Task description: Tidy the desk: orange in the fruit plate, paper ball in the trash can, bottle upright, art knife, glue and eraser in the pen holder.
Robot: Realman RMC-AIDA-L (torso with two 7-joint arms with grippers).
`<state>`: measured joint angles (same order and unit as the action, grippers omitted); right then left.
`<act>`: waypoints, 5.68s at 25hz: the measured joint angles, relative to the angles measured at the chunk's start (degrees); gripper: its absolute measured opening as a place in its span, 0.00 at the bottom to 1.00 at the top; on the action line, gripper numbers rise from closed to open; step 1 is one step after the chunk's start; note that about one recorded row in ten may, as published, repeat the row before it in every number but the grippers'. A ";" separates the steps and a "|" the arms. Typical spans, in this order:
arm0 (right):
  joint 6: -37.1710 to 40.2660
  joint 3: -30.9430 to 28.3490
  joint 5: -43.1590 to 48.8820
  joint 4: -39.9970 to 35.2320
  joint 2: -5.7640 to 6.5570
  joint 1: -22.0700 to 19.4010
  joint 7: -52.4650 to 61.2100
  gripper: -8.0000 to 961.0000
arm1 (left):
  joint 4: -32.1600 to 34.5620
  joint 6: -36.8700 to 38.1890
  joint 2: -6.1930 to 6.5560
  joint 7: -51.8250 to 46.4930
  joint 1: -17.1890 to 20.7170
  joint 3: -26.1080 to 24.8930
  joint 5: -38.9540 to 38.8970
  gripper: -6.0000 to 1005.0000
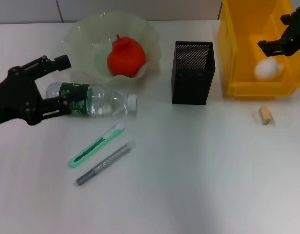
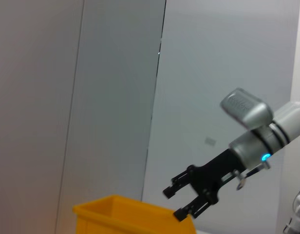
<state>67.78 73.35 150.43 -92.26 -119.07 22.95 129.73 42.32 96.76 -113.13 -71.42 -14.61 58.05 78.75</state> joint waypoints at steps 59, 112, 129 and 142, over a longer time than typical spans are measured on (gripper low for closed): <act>47.11 -31.08 -36.18 -2.48 -0.27 -13.64 -8.70 0.79 | 25.75 -35.94 -6.05 -26.70 -22.56 40.81 67.84 0.86; 47.33 -30.82 -36.02 0.36 -0.10 -11.47 -8.82 0.79 | 24.31 -42.33 -6.05 -32.83 -22.91 46.40 73.72 0.41; 47.44 -31.17 -35.91 0.60 -0.11 -10.79 -8.80 0.79 | 24.23 -42.69 -6.05 -34.30 -22.70 48.05 76.01 0.63; 47.52 -31.09 -35.96 0.60 -0.11 -10.74 -8.80 0.79 | 21.96 -44.84 -6.05 -35.54 -23.68 50.35 76.02 0.63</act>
<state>115.30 42.27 114.47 -91.67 -119.18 12.21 120.93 64.29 51.92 -119.18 -106.96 -38.29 108.40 154.77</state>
